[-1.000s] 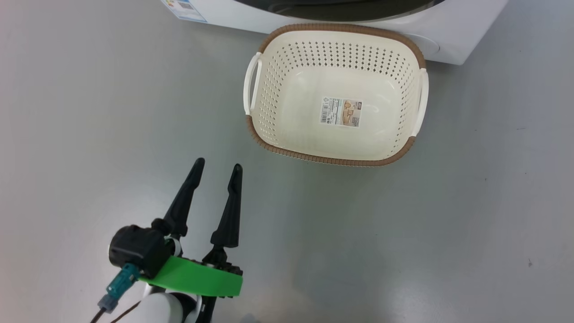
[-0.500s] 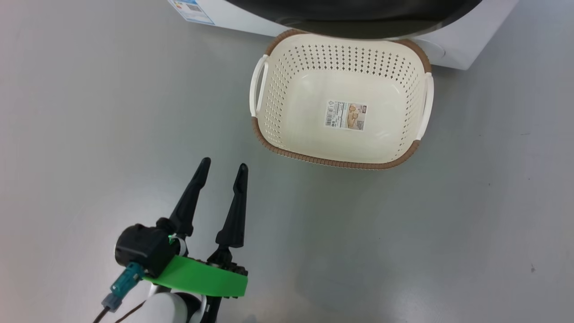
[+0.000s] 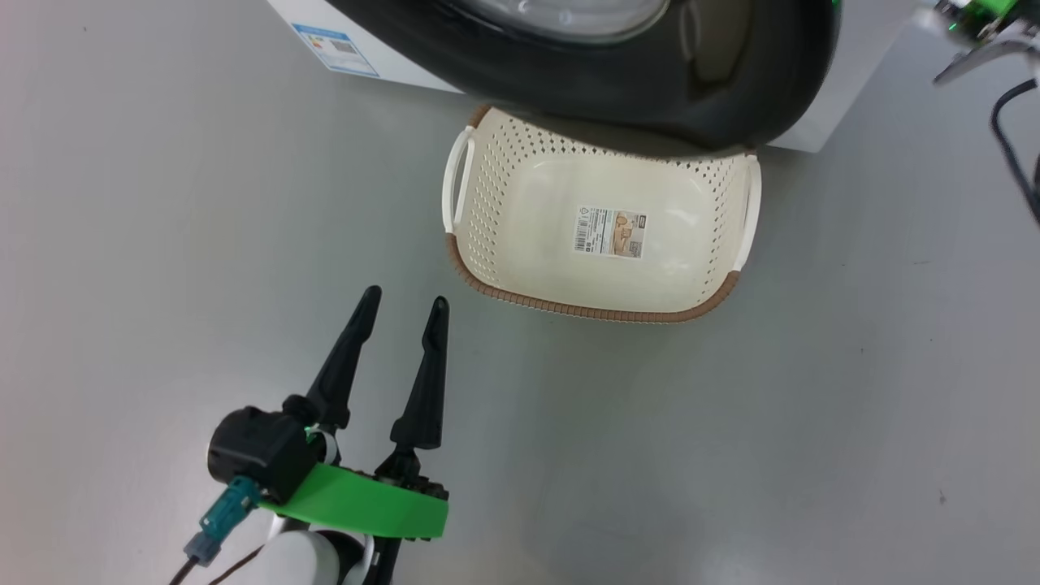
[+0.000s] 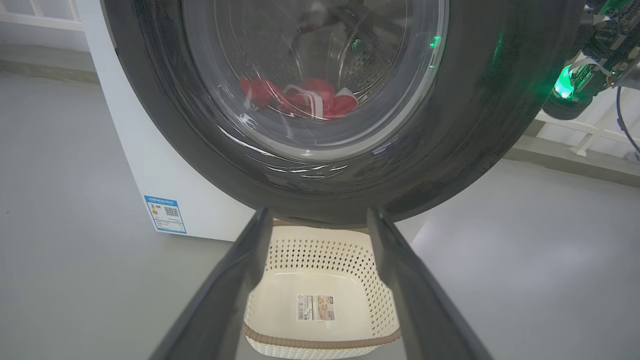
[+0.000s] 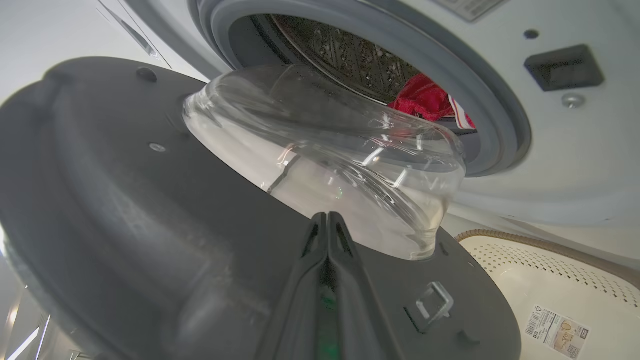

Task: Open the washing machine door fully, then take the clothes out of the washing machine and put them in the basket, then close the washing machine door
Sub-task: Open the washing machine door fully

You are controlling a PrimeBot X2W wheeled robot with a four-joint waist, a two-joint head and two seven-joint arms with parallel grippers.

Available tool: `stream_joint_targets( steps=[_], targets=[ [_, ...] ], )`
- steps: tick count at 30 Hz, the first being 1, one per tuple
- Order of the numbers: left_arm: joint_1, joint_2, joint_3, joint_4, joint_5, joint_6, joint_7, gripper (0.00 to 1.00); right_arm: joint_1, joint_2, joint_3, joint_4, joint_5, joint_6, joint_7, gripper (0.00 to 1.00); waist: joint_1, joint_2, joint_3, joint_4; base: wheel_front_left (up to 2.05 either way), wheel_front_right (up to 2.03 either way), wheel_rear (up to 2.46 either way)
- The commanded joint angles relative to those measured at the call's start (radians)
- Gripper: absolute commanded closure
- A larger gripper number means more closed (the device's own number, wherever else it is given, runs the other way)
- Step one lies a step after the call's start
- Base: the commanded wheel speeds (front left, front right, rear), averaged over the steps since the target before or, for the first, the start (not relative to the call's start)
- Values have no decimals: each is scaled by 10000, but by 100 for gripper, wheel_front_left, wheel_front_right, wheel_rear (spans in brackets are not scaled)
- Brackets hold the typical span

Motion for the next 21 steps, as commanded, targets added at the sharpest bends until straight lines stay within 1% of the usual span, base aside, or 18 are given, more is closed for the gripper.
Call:
stream_joint_targets(
  steps=[1, 14, 21],
  targets=[
    [133, 158, 335, -243, 136, 50, -120, 0, 452, 402, 114, -429, -2, 79, 160, 100, 0, 0, -119, -36, 0, 0, 0],
    [416, 158, 453, -251, 274, 63, -120, 0, 1648, 772, 285, -1558, 143, 79, 620, 100, 0, 0, -587, -142, 0, 0, 0],
    [457, 158, 467, -275, 281, 58, -120, 0, 1929, 794, 242, -1769, 42, 79, 649, 100, 0, 0, -643, -138, 0, 0, 0]
  ],
)
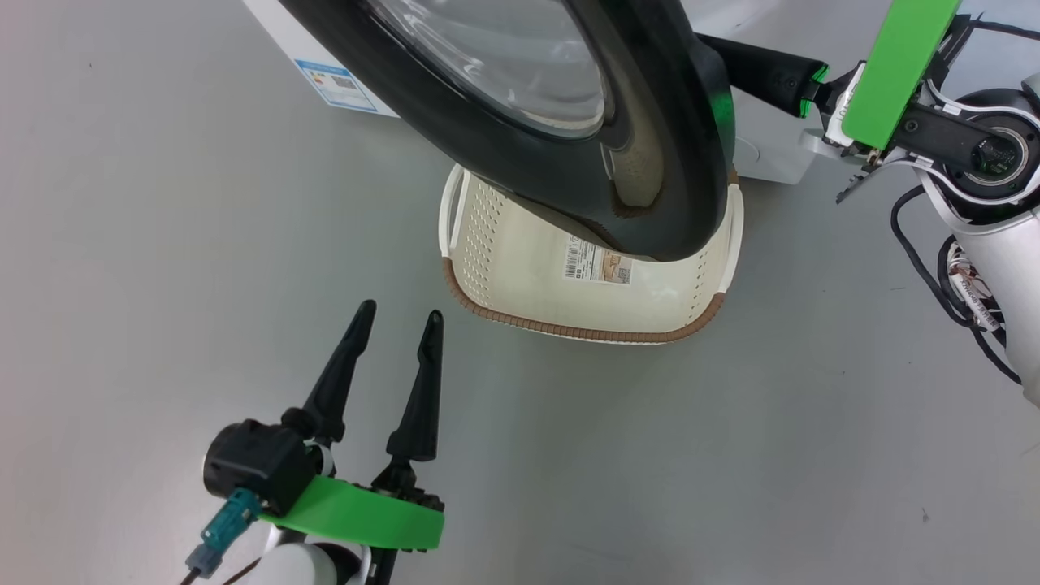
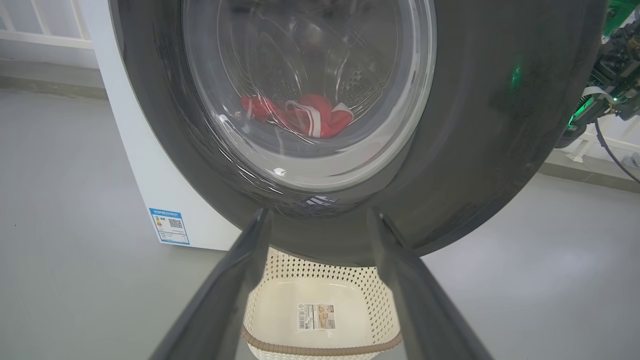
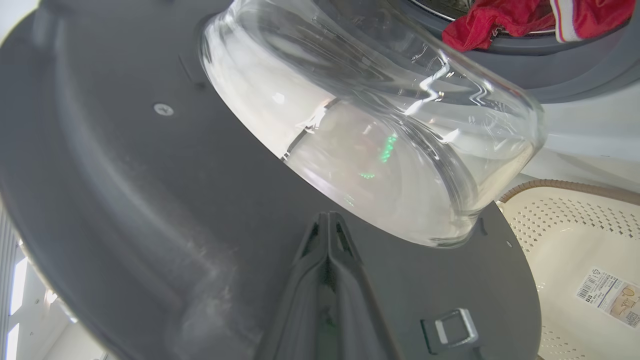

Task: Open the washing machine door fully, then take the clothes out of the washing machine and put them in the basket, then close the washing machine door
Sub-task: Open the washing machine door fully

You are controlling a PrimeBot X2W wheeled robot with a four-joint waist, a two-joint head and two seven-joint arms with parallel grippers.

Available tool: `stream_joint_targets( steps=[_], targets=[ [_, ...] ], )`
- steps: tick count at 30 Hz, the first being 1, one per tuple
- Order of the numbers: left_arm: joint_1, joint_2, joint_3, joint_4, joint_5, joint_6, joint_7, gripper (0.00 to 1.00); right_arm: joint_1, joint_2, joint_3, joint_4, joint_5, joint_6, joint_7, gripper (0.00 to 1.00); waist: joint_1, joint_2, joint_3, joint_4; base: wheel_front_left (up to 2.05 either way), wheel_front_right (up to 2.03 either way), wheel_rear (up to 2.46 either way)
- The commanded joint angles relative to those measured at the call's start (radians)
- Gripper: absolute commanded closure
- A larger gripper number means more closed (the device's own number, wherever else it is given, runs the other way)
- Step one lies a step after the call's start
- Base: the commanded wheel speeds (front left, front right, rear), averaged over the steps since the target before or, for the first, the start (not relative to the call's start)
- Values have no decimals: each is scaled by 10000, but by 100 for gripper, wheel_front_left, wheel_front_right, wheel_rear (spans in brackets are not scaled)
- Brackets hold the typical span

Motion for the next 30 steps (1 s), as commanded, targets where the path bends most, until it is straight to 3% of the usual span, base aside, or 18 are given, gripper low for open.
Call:
stream_joint_targets(
  steps=[1, 12, 15, 16, 17, 20, 21, 22, 30],
  targets=[
    [182, 152, 347, -282, 42, 58, -120, 0, 289, 219, -62, -309, -45, 79, -7, 100, 0, 0, -8, 7, 0, 0, 0],
    [206, 152, 430, -343, 8, -43, -120, 0, 452, 189, -342, -160, -322, 79, -342, 100, 0, 0, -113, 25, 0, 0, 0],
    [236, 152, 462, -350, 29, -94, -120, 0, 578, 150, -394, -153, -388, 79, -442, 89, 0, 0, -173, -18, 0, 0, 0],
    [246, 152, 472, -354, 36, -114, -120, 0, 625, 127, -417, -157, -422, 79, -497, 80, 0, 0, -192, -35, 0, 0, 0],
    [255, 152, 482, -357, 41, -135, -120, 0, 672, 109, -446, -157, -450, 79, -563, 63, 0, 0, -205, -50, 0, 0, 0],
    [279, 152, 531, -347, 74, -185, -120, 0, 822, 47, -517, -186, -506, 79, -703, 53, 0, 0, -254, -107, 0, 0, 0],
    [291, 152, 555, -338, 90, -203, -120, 0, 877, 35, -553, -186, -523, 79, -780, 17, 0, 0, -275, -129, 0, 0, 0],
    [303, 152, 580, -328, 105, -224, -120, 0, 932, 23, -583, -188, -530, 79, -836, 0, 0, 0, -295, -151, 0, 0, 0],
    [392, 152, 875, -195, 219, -483, -120, 0, 1509, -120, -794, -233, -597, 79, -1313, 0, 0, 0, -419, -367, 0, 0, 0]
  ],
)
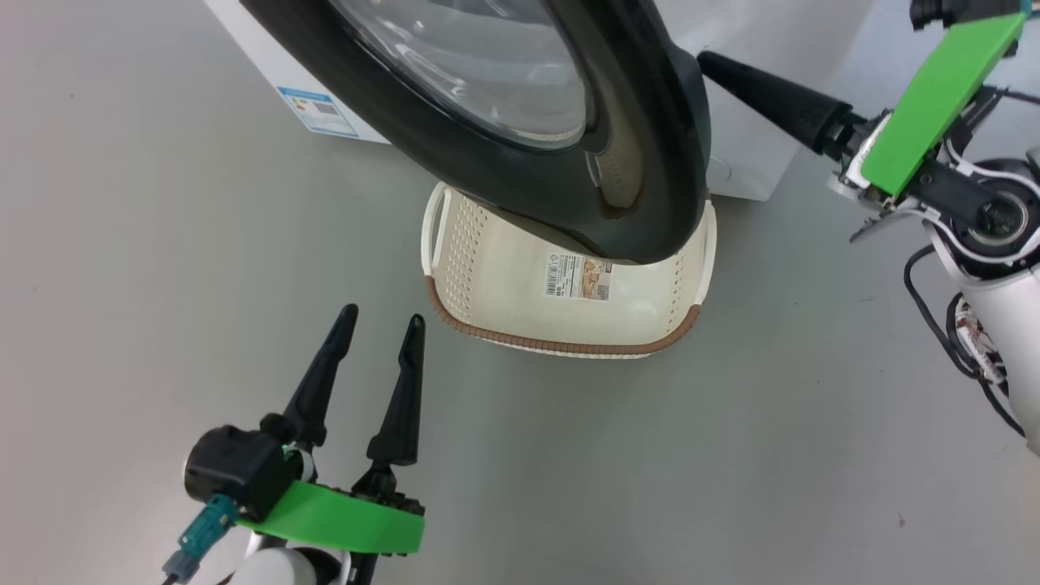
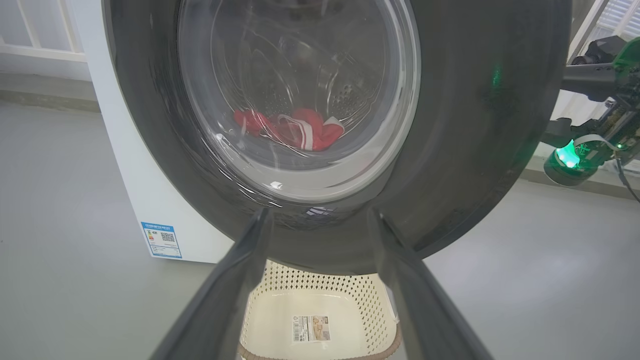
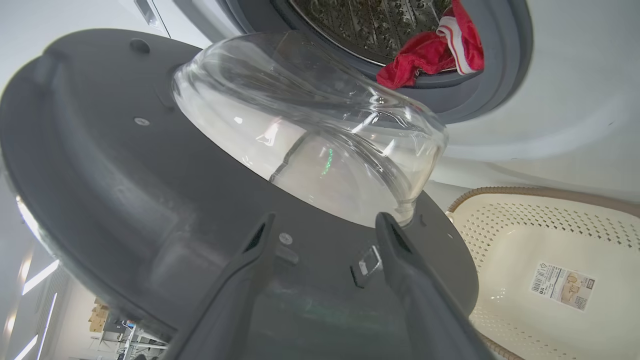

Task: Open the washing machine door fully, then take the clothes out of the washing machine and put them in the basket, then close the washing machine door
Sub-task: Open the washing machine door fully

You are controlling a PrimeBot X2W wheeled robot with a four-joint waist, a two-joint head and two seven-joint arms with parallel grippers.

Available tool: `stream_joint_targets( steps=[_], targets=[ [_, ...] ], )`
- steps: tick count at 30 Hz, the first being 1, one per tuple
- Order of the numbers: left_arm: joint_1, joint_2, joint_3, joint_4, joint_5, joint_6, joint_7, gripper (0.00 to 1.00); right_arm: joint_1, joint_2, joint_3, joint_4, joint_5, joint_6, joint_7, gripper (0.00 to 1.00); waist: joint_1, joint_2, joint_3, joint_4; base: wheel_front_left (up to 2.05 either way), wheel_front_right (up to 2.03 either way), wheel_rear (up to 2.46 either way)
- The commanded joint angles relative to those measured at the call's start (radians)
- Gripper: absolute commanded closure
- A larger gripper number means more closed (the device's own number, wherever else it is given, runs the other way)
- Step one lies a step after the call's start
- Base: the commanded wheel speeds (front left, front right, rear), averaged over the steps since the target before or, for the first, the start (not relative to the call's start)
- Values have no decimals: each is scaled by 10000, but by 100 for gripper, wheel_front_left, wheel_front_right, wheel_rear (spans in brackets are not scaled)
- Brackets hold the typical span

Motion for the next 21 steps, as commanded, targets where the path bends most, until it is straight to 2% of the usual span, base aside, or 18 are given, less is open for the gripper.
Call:
stream_joint_targets(
  steps=[1, 21],
  targets=[
    [225, 148, 425, -170, 130, -53, -120, 0, 345, -9, -104, -302, -54, 79, -141, 0, -1, 0, -44, -68, 0, 0, 0],
    [453, 148, 1090, -57, 409, -246, -120, 0, 3137, -622, -119, -655, -674, 79, -2151, 0, -1, 0, -147, -804, 0, 0, 0]
  ],
)
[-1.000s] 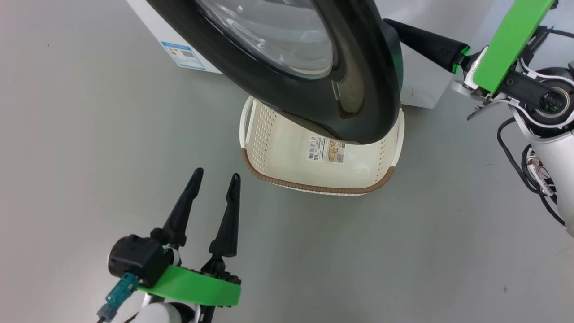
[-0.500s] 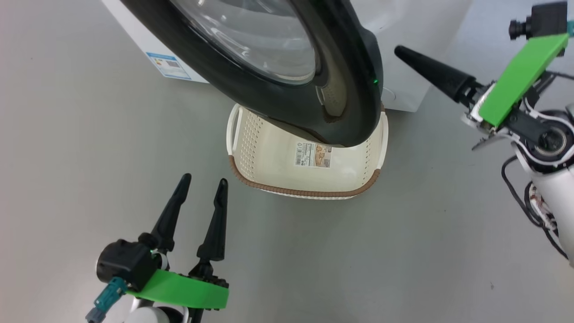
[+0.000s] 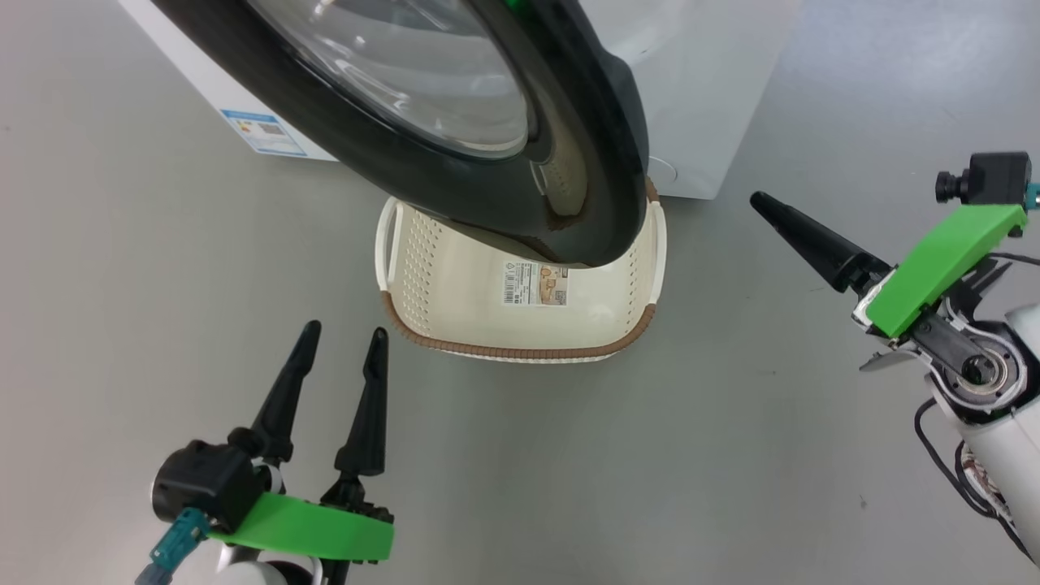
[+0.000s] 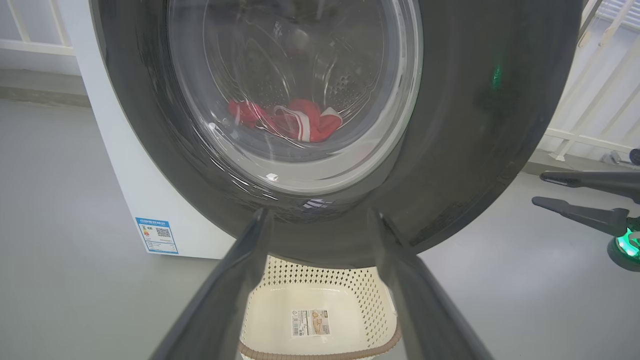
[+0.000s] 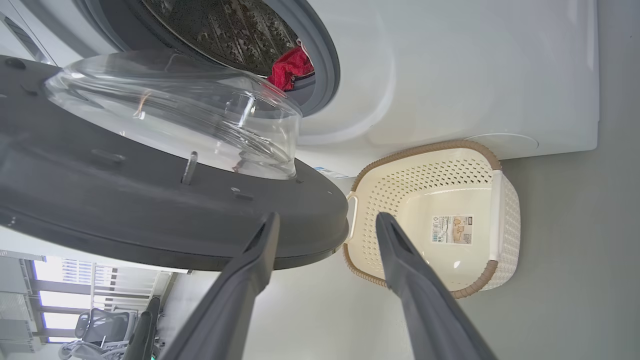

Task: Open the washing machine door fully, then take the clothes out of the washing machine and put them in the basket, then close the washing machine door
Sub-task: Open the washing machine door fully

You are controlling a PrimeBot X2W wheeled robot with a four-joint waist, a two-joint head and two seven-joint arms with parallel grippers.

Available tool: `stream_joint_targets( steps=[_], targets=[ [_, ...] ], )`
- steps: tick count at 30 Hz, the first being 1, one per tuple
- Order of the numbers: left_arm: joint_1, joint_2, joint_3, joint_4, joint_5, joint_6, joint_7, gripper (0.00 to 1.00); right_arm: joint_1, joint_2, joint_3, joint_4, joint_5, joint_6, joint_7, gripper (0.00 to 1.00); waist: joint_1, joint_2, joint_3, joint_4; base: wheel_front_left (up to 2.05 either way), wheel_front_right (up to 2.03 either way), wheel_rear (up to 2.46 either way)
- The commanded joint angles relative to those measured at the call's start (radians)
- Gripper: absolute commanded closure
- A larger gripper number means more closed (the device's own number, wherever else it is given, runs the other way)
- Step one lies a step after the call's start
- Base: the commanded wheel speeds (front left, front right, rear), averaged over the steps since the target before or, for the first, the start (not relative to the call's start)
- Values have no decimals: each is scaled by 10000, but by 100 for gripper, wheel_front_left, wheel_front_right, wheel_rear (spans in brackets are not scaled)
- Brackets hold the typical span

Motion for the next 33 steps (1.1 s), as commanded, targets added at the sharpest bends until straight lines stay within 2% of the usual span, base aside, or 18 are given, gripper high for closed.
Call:
stream_joint_targets(
  steps=[1, 9, 10, 18, 21, 23, 28, 29, 30, 33],
  targets=[
    [64, 145, 400, -181, 139, -76, -120, 0, 244, -82, 81, -292, -218, 79, -143, 0, -1, 0, 4, -58, 0, 0, 0],
    [49, 145, 606, -117, 225, -140, -120, 0, 1112, -640, 735, -390, -1457, 79, -1968, 0, -1, 0, -30, -243, 0, 0, 0],
    [63, 145, 649, -109, 234, -150, -120, 0, 1307, -759, 955, -367, -1751, 79, -2535, 0, -1, 0, -47, -278, 0, 0, 0],
    [126, 145, 746, -93, 233, -156, -120, 0, 1902, -1063, 1450, -497, -2496, 79, -5073, 0, -1, 0, -132, -364, 0, 0, 0],
    [125, 144, 787, -91, 239, -158, -120, 0, 1977, -1172, 1672, -468, -3264, 79, -5517, 0, -1, 0, -133, -386, 0, 0, 0],
    [123, 144, 810, -97, 242, -158, -120, 0, 2026, -1054, 1533, -470, -3629, 79, -5617, 0, -1, 0, -128, -403, 0, 0, 0],
    [105, 144, 831, -103, 250, -163, -120, 0, 2378, -416, 103, -843, -5503, 79, -5640, 0, -1, 0, -88, -425, 0, 0, 0],
    [105, 144, 831, -103, 250, -163, -120, 0, 2378, -416, 103, -843, -5503, 79, -5640, 0, -1, 0, -88, -425, 0, 0, 0],
    [97, 144, 825, -88, 249, -166, -120, 0, 2666, -40, -466, -1051, -6219, 79, -5641, 0, -1, 0, -82, -410, 0, 0, 0],
    [90, 144, 834, -68, 236, -167, -120, 0, 3083, 396, -1117, -1303, -7304, 79, -5642, 0, -1, 0, -74, -388, 0, 0, 0]
  ],
)
